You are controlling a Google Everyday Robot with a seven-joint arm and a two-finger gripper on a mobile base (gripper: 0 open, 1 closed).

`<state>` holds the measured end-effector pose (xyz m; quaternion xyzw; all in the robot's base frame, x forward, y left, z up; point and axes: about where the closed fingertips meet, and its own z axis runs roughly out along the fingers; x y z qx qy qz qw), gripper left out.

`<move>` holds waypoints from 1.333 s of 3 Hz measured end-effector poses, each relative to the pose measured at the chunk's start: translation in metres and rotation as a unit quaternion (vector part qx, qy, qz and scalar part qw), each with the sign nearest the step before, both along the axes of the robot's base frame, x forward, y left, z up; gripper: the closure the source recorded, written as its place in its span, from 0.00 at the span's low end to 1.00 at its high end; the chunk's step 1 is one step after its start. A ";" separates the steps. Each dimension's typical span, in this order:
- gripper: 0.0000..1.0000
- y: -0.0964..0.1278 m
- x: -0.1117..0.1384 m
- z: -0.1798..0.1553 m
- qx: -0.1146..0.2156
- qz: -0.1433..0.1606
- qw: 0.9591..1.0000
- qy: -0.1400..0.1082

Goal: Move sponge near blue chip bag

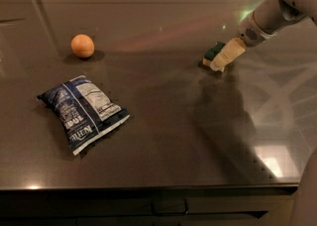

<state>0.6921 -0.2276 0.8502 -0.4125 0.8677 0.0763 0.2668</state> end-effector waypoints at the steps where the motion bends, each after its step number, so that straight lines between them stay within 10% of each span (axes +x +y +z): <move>1: 0.00 0.003 0.002 -0.009 0.004 -0.002 1.000 0.009; 4: 0.64 0.014 -0.005 -0.010 0.021 0.005 1.000 0.022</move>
Offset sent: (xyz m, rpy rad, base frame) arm 0.0007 0.0047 -0.0157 0.0302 0.0396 -0.0144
